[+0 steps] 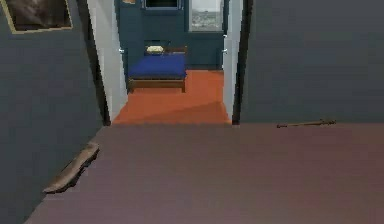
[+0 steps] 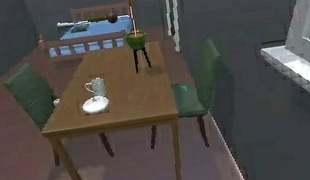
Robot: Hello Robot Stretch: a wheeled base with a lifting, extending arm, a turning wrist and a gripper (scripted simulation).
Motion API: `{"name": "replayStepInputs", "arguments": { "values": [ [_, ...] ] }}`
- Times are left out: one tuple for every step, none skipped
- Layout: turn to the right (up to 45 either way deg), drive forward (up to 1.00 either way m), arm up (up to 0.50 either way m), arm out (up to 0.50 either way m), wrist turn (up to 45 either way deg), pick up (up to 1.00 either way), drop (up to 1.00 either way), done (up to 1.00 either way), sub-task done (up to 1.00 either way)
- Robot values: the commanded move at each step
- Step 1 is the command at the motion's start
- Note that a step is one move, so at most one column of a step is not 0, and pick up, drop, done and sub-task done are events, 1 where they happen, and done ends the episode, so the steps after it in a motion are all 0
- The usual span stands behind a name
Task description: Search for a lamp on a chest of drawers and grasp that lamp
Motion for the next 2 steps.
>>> {"name": "replayStepInputs", "arguments": {
  "values": [
    [0.0,1.00,0.00,0.00,0.0,0.00,0.00,0.00,0.00],
    [0.0,1.00,0.00,0.00,0.0,0.00,0.00,0.00,0.00]
  ]
}}
